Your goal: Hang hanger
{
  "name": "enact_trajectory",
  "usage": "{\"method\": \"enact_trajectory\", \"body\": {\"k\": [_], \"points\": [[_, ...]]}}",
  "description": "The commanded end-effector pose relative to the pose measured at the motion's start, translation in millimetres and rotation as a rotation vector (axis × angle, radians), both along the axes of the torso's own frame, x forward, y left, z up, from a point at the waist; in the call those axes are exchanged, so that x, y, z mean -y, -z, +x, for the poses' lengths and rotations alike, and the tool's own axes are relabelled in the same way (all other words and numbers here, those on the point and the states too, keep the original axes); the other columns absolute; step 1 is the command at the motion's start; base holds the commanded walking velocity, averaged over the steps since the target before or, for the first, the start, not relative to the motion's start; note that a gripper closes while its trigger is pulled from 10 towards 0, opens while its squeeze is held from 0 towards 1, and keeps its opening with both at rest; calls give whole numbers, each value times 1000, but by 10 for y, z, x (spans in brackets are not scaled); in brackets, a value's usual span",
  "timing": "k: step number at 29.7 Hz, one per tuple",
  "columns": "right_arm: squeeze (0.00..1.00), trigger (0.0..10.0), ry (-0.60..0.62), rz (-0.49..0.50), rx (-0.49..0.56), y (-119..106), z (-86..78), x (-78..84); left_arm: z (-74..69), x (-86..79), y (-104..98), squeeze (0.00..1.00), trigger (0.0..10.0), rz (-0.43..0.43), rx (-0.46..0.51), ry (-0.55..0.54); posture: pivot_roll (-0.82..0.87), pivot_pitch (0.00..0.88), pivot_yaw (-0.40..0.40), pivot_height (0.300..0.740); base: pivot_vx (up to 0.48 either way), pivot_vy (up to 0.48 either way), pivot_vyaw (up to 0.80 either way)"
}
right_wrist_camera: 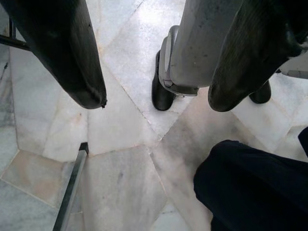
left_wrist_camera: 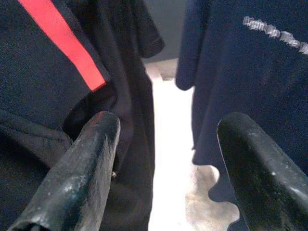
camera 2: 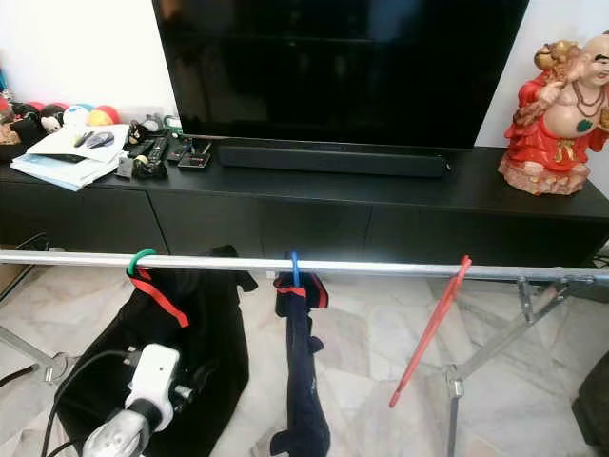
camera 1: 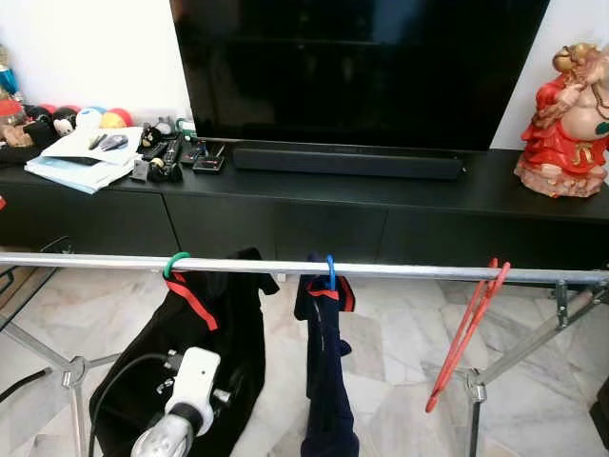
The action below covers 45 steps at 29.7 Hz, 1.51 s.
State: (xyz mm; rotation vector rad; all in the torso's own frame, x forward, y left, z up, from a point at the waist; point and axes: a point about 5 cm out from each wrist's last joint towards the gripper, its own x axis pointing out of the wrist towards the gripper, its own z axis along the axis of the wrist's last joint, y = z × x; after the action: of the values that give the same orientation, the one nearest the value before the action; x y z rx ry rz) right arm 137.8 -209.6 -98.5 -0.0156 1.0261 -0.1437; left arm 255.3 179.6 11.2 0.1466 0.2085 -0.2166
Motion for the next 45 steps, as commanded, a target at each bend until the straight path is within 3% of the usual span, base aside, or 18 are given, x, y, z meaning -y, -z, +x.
{"method": "enact_trajectory", "body": {"k": [1, 6, 13, 14, 19, 20, 24, 25, 30, 34, 40, 42, 45], "points": [[0, 10000, -5, -2, -3, 4, -13, 3, 21, -75, -121, 0, 10000, 19, 53, -2, 49, 6, 29, 740, 0, 0, 0], [0, 10000, -7, -10, 3, -27, 34, 86, 49, -288, -507, 0, 10000, 33, 187, -63, 61, 12, 25, 740, 0, 0, 0], [0, 10000, -10, -13, 8, -44, 79, 98, 91, -465, -795, 0, 10000, 81, 249, -66, 68, 14, 23, 740, 0, 0, 0], [0, 10000, -16, -11, 11, -46, 116, 42, 113, -552, -852, 1000, 10000, 107, 239, -64, 67, 16, 23, 740, 0, 0, 0], [0, 10000, -22, -5, 13, -36, 126, -34, 143, -671, -901, 1000, 10000, 133, 196, -59, 66, 16, 24, 740, 0, 0, 0], [0, 10000, -21, -6, 12, -29, 99, -23, 154, -749, -899, 1000, 10000, 139, 148, -85, 64, 18, 24, 740, 0, 0, 0], [0, 10000, -19, -11, 11, -31, 63, 49, 183, -848, -931, 1000, 10000, 154, 120, -126, 67, 19, 22, 740, 0, 0, 0], [0, 10000, -18, -14, 11, -34, 53, 82, 198, -875, -959, 0, 10000, 147, 122, -141, 70, 19, 21, 740, 0, 0, 0], [0, 10000, -15, -22, 12, -55, 44, 186, 271, -965, -1032, 0, 10000, 159, 131, -192, 69, 19, 21, 740, 0, 0, 0], [0, 10000, -15, -22, 14, -58, 57, 181, 321, -959, -940, 0, 10000, 111, 75, -193, 67, 19, 21, 740, 0, 0, 0], [0, 10000, -32, -3, 10, -14, 76, -72, 421, -901, -823, 0, 10000, 96, 0, -147, 63, 19, 19, 740, 0, 0, 0], [0, 10000, -43, 15, 7, 14, 82, -302, 499, -854, -805, 0, 10000, 92, -33, -124, 57, 20, 19, 740, 0, 0, 0], [0, 10000, -47, 21, 6, 20, 88, -387, 534, -803, -805, 0, 10000, 64, -49, -98, 57, 20, 19, 740, 0, 0, 0]]}}
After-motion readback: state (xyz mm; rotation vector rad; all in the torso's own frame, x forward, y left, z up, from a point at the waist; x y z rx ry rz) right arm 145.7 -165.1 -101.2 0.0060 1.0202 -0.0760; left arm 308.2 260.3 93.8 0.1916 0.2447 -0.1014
